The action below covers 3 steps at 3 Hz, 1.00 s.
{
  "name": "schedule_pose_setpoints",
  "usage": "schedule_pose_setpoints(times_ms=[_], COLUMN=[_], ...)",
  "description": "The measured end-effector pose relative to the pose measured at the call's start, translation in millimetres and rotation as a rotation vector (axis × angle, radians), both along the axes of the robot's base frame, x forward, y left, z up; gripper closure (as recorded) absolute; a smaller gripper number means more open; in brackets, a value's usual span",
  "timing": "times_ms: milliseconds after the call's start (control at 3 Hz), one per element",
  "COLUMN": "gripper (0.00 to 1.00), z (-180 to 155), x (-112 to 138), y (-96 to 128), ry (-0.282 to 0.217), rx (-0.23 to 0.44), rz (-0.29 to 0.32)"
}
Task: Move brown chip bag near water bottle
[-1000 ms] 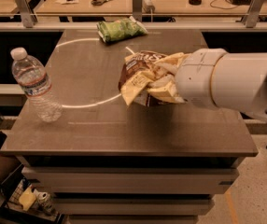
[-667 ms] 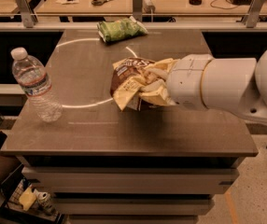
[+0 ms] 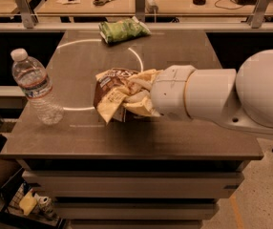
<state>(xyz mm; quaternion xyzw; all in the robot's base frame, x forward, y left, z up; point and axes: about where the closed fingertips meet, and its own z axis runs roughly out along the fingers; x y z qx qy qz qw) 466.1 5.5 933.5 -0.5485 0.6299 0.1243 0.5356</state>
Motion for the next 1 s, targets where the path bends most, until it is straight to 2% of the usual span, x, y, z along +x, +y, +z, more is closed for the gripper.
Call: schedule_pose_setpoints(times_ms=[333, 667, 1000], gripper=[1.0, 0.82, 0.59], z=[0.1, 1.4, 2.8], x=[-15.6, -16.4, -17.6], y=[26.4, 28.8, 31.3], ry=[-0.006, -0.009, -0.012], rx=[-0.011, -0.014, -0.017], rz=[0.014, 0.018, 0.022])
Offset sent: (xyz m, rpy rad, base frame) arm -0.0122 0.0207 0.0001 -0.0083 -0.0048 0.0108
